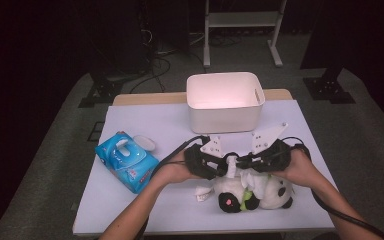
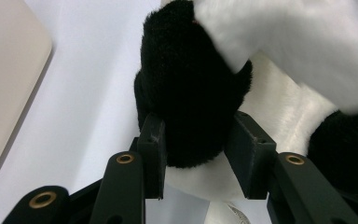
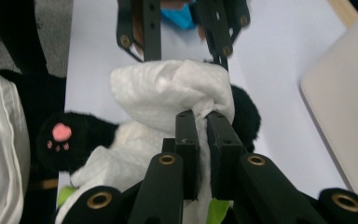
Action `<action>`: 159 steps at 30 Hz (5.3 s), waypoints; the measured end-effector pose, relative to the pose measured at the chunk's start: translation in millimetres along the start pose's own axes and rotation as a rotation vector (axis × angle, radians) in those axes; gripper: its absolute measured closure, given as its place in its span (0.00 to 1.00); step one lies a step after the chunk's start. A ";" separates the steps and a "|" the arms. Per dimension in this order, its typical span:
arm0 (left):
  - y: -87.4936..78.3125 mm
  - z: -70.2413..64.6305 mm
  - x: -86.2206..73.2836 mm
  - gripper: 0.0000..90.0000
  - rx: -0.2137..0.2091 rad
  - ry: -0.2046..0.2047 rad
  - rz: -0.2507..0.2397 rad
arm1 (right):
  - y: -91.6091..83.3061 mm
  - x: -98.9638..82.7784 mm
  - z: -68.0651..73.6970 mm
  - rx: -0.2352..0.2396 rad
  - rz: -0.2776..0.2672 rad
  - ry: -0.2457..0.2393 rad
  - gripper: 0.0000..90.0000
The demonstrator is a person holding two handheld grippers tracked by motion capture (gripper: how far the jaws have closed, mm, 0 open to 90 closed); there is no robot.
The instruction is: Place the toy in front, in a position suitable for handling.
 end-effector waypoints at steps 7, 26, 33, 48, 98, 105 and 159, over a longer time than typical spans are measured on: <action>0.3 0.2 3.4 0.65 -0.006 0.008 0.007 | -8.7 -23.2 -16.1 -0.007 0.051 0.083 0.93; -0.5 -1.9 8.4 0.61 0.007 0.000 -0.024 | -8.1 -34.1 0.1 0.027 0.006 0.126 0.93; 5.3 -7.7 13.0 0.53 -0.004 0.001 -0.031 | -3.4 -26.0 3.9 0.055 0.000 0.092 0.93; 2.5 -13.2 14.2 0.63 -0.002 0.026 -0.052 | -7.9 22.1 7.6 0.047 -0.077 -0.006 0.93; -11.8 -9.3 7.3 0.40 0.038 -0.019 -0.050 | 8.9 -13.4 -1.0 0.095 -0.009 0.119 0.93; -13.0 -15.1 6.6 0.53 0.023 0.034 -0.055 | 8.3 -8.7 -1.7 0.075 -0.026 0.096 0.93; -19.1 -17.5 4.1 0.55 -0.003 0.039 -0.059 | -48.9 -28.3 -11.4 0.100 -0.016 0.168 0.69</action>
Point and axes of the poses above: each handheld gripper's, and its own axes: y roughly forward along the jaws, x roughly out of its top, z roughly to its left, the point moved 1 cm from there along y, roughly forward along the jaws, and after that the axes turned 9 degrees about -z, right-handed, at the moved point
